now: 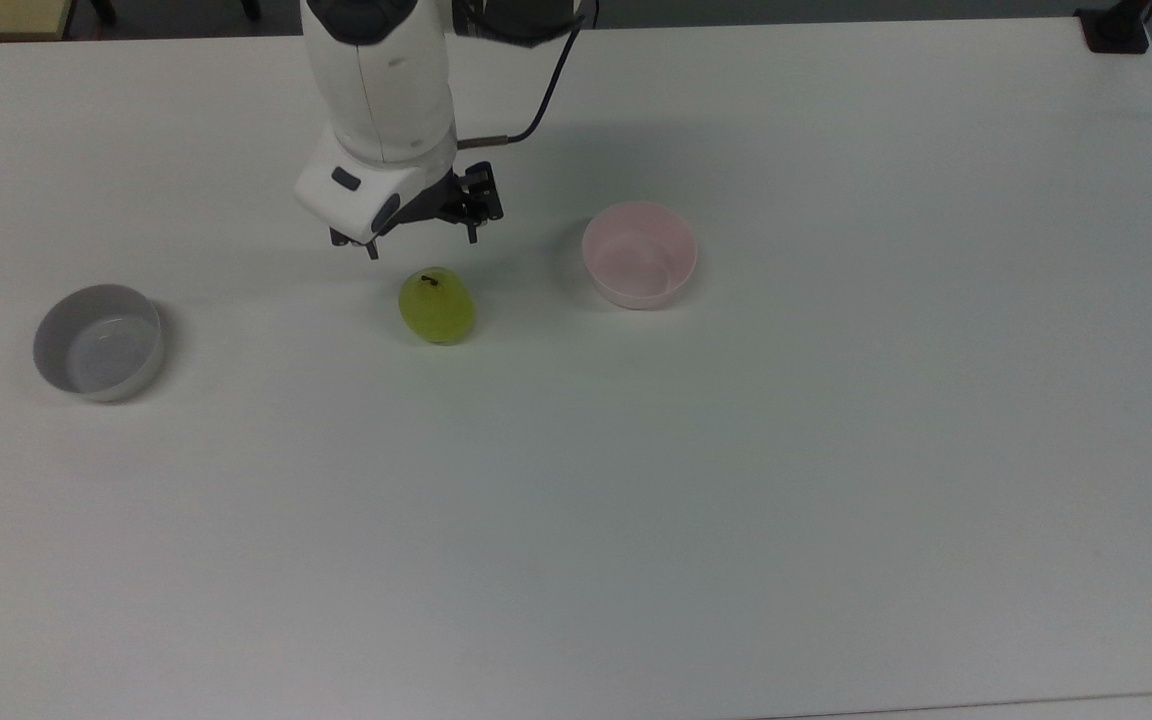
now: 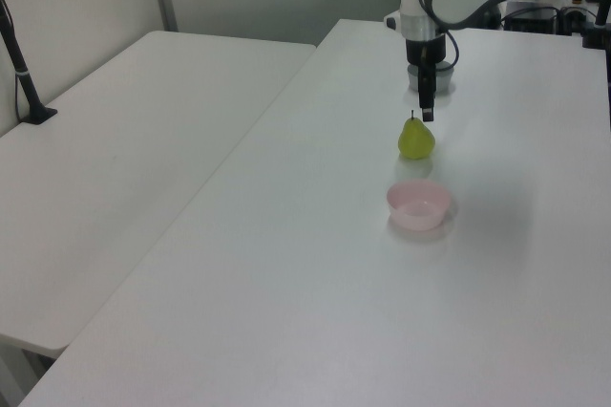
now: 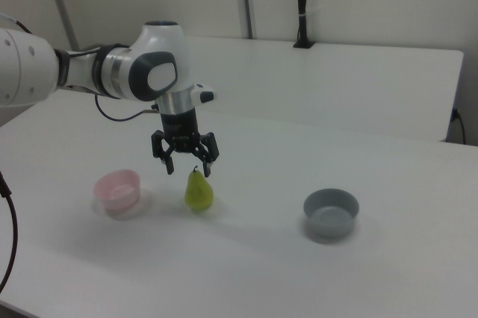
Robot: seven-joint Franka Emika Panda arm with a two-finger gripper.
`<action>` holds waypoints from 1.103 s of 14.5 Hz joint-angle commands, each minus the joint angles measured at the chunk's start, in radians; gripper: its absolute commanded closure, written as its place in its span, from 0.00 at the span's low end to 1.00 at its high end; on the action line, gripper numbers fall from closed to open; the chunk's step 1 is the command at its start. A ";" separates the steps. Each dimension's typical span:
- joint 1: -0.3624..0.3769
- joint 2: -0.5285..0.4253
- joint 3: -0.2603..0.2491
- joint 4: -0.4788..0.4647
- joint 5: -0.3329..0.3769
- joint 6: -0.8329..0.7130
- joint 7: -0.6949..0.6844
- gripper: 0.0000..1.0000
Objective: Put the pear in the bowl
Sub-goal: 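Lower the gripper around the pear and close on it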
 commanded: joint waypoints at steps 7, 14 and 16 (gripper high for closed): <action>0.031 0.081 -0.004 -0.082 -0.073 0.188 -0.012 0.02; 0.030 0.082 -0.004 -0.080 -0.074 0.194 -0.017 0.68; 0.030 0.073 -0.004 -0.079 -0.074 0.185 -0.022 0.84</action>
